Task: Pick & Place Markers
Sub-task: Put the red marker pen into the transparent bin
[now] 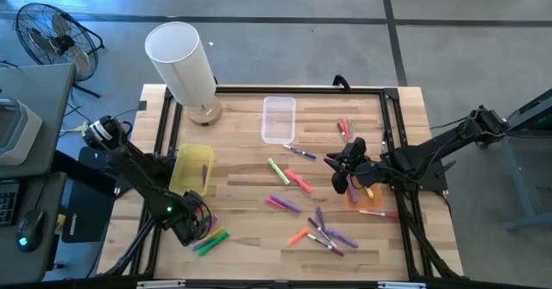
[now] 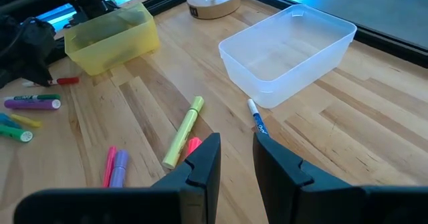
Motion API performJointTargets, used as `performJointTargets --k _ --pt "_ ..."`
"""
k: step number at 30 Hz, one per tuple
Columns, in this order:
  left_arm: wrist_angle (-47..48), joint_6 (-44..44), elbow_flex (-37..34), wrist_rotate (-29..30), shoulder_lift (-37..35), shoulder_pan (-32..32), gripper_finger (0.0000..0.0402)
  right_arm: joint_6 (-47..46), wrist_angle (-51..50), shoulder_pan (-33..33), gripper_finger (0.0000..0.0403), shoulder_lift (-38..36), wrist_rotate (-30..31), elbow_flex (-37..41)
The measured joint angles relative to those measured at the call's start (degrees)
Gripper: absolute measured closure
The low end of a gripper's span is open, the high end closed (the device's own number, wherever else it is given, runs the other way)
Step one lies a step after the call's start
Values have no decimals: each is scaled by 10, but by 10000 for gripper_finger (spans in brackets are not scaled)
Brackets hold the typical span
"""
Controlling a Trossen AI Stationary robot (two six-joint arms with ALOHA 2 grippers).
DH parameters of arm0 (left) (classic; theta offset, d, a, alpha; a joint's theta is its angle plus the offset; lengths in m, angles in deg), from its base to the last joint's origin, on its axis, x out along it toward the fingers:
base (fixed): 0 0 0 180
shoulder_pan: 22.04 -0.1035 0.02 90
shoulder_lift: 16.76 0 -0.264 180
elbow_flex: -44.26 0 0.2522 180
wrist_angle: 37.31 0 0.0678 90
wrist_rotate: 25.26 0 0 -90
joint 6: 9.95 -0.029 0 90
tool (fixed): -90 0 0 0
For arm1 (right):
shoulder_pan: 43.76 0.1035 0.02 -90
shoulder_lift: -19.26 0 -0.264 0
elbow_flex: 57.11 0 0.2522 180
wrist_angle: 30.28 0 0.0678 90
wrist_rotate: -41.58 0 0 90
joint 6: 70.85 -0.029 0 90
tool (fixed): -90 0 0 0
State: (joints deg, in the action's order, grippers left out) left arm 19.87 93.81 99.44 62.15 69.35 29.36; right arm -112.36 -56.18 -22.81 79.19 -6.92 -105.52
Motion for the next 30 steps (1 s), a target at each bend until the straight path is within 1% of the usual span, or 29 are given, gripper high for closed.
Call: performJointTargets --k 4,10,12,16,19,22,25,28,30 --pt "45 -6 35 -4 0 0 381 0 0 0 325 0 0 0" --pt "76 -70 89 -3 -2 0 381 0 0 0 325 0 0 0" --pt "85 -75 107 4 -2 0 381 0 0 0 325 0 1 0" --pt "140 -85 153 20 -2 0 381 0 0 0 325 0 1 0" --pt "194 -112 204 64 -2 -3 381 0 0 0 325 0 1 0" --pt "244 -149 268 117 -3 -26 381 4 1 0 325 0 3 0" --pt "298 -198 330 167 -3 -62 381 5 4 0 325 0 4 0" --pt "323 -268 384 201 -4 -111 381 15 7 0 325 0 4 0" --pt "325 -326 413 217 -4 -155 381 18 9 0 325 0 4 0"
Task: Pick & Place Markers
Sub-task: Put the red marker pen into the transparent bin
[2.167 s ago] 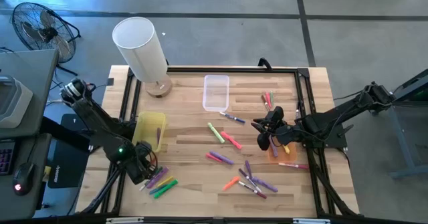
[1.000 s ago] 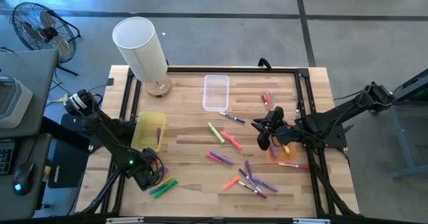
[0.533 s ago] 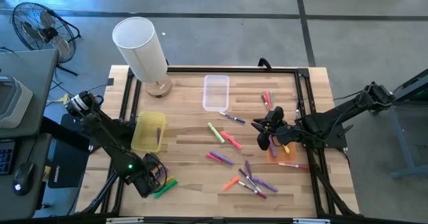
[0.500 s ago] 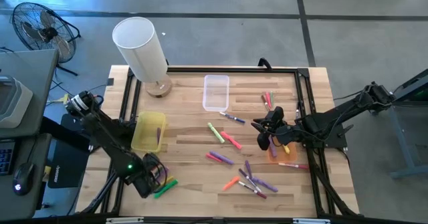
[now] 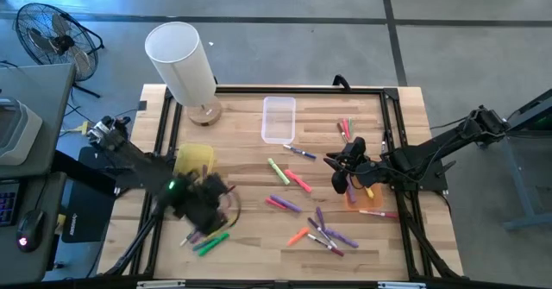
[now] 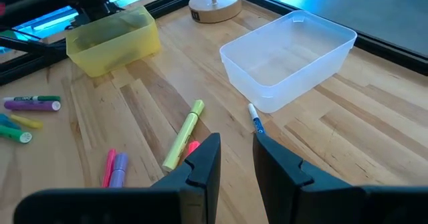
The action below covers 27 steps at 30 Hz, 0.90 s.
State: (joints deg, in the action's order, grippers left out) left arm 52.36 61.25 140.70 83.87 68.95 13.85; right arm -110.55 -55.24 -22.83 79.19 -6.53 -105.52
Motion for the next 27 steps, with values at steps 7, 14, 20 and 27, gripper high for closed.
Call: performJointTargets --k 7,14,20,27 --pt "-26 -186 60 28 0 -196 381 33 13 0 325 0 0 0" --pt "-192 -347 66 -79 15 -412 381 52 25 0 325 0 -2 0" --pt "-280 -371 65 -127 73 -545 382 53 25 0 325 0 -1 0" --pt "-385 -336 65 -212 174 -618 382 65 25 0 325 0 0 0"
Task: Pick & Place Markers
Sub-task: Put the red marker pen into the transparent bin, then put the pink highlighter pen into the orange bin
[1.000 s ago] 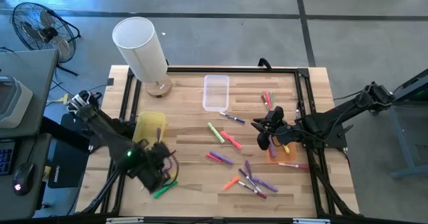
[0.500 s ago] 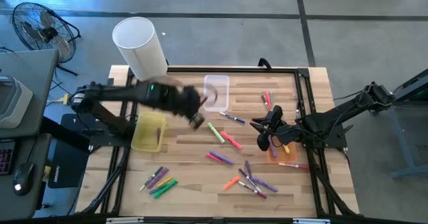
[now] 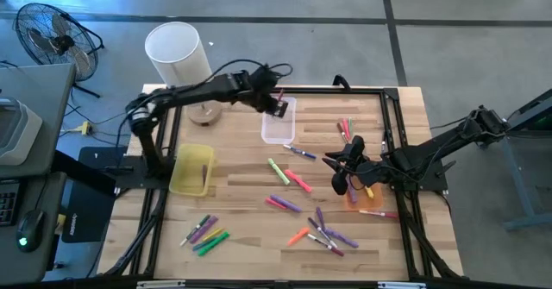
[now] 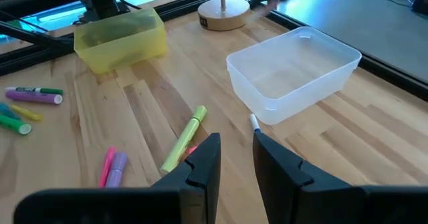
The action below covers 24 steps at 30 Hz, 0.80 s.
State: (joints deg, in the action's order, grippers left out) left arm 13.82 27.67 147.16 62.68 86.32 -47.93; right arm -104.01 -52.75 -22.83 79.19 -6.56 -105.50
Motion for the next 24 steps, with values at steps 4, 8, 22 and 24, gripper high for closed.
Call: performJointTargets --k 4,8,22,24 --pt "-8 48 0 -41 50 -30 382 2 0 0 325 0 -1 0" --pt "-13 66 0 -66 79 -43 379 2 0 0 325 0 -2 0" --pt "-50 69 0 -49 96 -41 315 12 -3 0 325 0 0 0" --pt "-49 43 0 -56 97 -41 315 12 -3 0 325 0 0 0"
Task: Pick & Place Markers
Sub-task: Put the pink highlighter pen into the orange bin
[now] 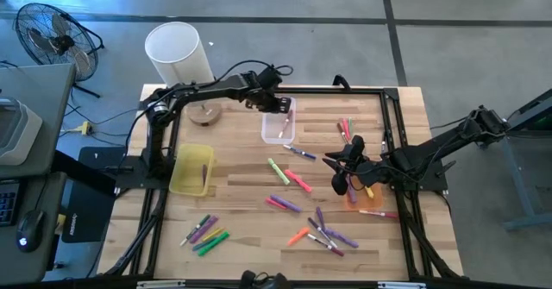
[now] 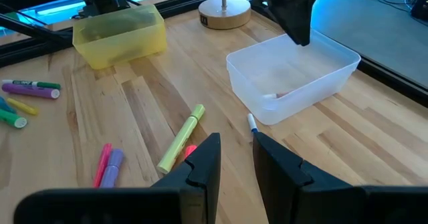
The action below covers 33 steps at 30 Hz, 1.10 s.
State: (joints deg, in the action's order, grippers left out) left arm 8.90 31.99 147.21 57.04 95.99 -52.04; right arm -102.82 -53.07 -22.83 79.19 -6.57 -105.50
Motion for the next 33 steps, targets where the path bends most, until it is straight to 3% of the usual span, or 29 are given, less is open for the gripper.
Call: performJointTargets --k 7,16,23,33 --pt "8 -76 1 -29 -35 8 322 -8 -15 0 325 0 0 0" --pt "78 -193 1 -4 -140 98 384 -38 -42 0 325 0 0 0" --pt "175 -208 0 119 -219 213 397 -43 -50 0 325 0 -1 0" --pt "238 -163 -6 233 -233 397 401 -71 -61 0 325 0 -4 0"
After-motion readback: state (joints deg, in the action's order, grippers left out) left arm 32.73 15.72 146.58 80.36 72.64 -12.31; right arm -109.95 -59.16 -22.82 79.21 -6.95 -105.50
